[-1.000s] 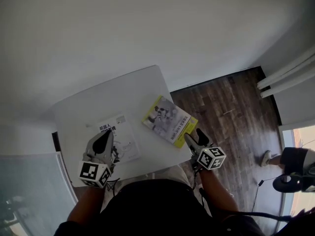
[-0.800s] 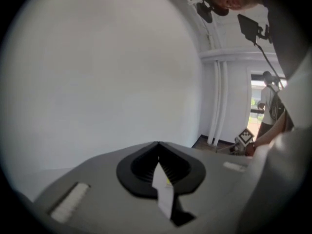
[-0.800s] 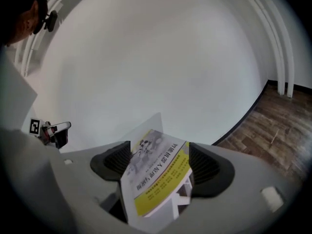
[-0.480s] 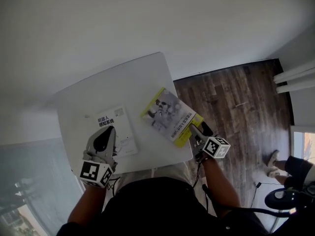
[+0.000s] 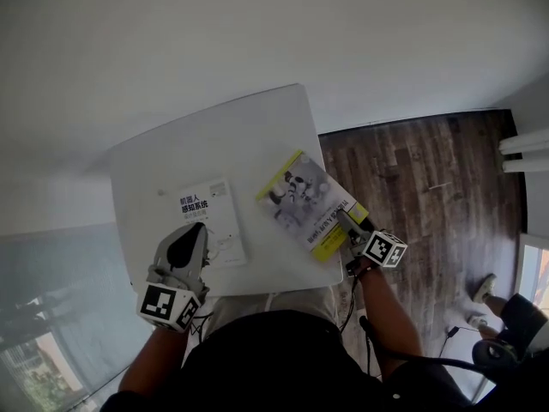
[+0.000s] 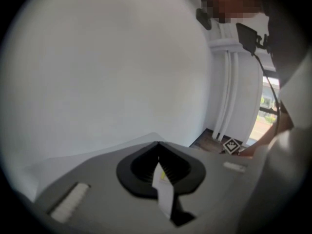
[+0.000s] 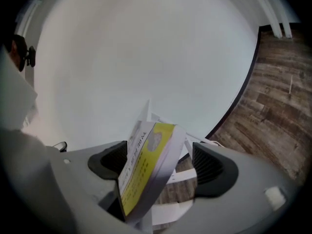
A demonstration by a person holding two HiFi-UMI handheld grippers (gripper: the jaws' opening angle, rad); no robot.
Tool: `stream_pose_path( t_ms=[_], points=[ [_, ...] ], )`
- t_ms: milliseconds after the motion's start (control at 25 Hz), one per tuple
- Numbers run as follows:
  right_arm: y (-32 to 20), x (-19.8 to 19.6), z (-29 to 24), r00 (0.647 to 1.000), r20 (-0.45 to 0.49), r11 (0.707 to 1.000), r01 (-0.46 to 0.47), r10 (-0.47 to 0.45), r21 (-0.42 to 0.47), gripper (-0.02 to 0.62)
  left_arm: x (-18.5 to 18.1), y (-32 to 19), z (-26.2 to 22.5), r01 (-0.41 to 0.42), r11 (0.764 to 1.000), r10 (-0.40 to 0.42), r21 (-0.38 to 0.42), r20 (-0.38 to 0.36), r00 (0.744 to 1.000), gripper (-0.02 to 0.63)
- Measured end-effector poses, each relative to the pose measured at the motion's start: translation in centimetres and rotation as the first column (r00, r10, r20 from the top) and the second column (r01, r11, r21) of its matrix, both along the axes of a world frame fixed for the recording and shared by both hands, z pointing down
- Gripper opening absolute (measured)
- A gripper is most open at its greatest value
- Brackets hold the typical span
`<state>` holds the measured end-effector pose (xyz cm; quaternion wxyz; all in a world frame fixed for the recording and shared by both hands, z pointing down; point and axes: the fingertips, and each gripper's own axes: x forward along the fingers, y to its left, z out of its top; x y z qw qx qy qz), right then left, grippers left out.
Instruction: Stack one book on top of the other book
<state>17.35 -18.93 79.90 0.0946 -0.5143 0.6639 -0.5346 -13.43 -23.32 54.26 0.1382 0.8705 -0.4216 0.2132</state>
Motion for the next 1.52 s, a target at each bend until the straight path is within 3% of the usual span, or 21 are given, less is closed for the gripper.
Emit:
stream_pose_path(
  t_ms=[240,400,760,1040,1520],
  points=[
    [-1.3,-0.9,-0.1,0.999,0.031,0.998,0.025,-0.026,0.054,0.409,0.3,0.3,0.0,-0.002,1.000,0.002,-0.007,0.014,1.000,0.003],
    [-1.7,-1.4,-0.9,0.998,0.013,0.994,0.053,-0.054,0.098,0.226,0.2,0.5,0.1,-0.005,1.000,0.005,-0.009,0.025,1.000,0.003],
    [-1.7,-1.4,-2.8,0.998,-0.027,0.988,0.051,-0.048,0.146,0.122,0.7,0.7,-0.7,-0.037,0.999,0.037,0.022,0.000,0.999,0.003],
    [-1.0,-2.0,-6.0,1.000,-0.008,0.982,0.014,-0.013,0.189,0.078,0.0,2.0,-0.7,-0.036,0.999,0.037,0.031,-0.051,0.998,0.003],
    [0.5,-4.3,-10.2,0.998,-0.038,0.968,-0.042,0.053,0.247,0.075,-5.5,4.3,0.1,-0.006,1.000,0.009,0.027,-0.089,0.996,0.003]
  ],
)
